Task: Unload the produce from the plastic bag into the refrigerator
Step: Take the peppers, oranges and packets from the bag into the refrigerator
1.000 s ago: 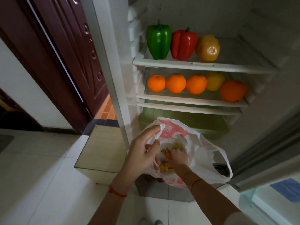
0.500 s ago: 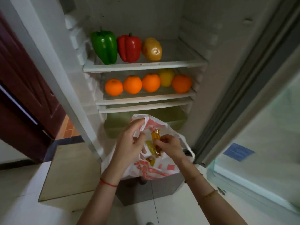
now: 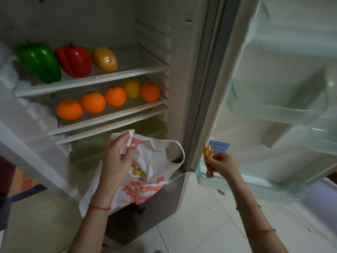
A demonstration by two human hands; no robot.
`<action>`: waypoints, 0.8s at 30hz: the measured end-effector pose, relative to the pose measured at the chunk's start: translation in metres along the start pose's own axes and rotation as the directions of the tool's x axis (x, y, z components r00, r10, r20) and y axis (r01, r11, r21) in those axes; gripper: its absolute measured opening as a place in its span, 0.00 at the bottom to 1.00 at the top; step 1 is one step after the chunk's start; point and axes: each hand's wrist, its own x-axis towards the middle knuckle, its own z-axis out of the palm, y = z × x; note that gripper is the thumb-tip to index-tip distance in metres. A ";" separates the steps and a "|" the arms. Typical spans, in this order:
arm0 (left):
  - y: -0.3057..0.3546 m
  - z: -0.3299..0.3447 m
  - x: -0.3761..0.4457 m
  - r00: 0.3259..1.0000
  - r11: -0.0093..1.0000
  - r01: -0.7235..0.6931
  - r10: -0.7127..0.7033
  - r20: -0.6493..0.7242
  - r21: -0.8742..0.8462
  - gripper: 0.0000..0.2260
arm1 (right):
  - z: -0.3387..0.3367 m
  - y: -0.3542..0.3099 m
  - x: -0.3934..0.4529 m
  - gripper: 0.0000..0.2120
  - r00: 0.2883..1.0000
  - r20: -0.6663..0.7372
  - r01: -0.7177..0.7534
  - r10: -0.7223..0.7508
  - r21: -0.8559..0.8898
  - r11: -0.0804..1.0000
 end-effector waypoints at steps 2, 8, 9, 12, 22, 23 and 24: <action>0.003 0.002 -0.001 1.000 1.000 -0.003 0.003 0.012 0.017 0.21 | -0.011 0.016 0.002 0.12 0.999 -0.008 -0.050 0.050 -0.113 0.992; 0.011 0.007 -0.006 1.000 1.000 0.012 -0.012 0.011 -0.005 0.18 | -0.011 0.042 0.026 0.15 0.984 -0.077 -0.173 0.161 -0.204 0.964; 0.011 0.007 -0.006 1.000 1.000 0.009 -0.009 0.008 0.011 0.18 | -0.007 0.043 0.030 0.14 0.981 -0.070 -0.190 0.179 -0.215 0.958; 0.005 0.007 -0.006 1.000 0.999 0.025 -0.025 -0.007 0.027 0.19 | 0.009 0.047 0.041 0.14 0.974 -0.007 -0.224 0.229 -0.226 0.948; 0.008 0.002 -0.011 0.998 0.999 0.052 -0.051 -0.028 0.009 0.21 | 0.047 0.052 0.055 0.17 0.960 0.046 -0.226 0.275 -0.455 0.862; 0.008 0.001 -0.011 0.998 0.999 0.047 -0.046 -0.030 0.010 0.21 | 0.047 0.054 0.056 0.19 0.957 0.064 -0.221 0.284 -0.475 0.852; 0.008 0.000 -0.011 0.998 0.999 0.049 -0.049 -0.031 -0.003 0.21 | 0.047 0.055 0.056 0.21 0.953 0.081 -0.217 0.293 -0.491 0.844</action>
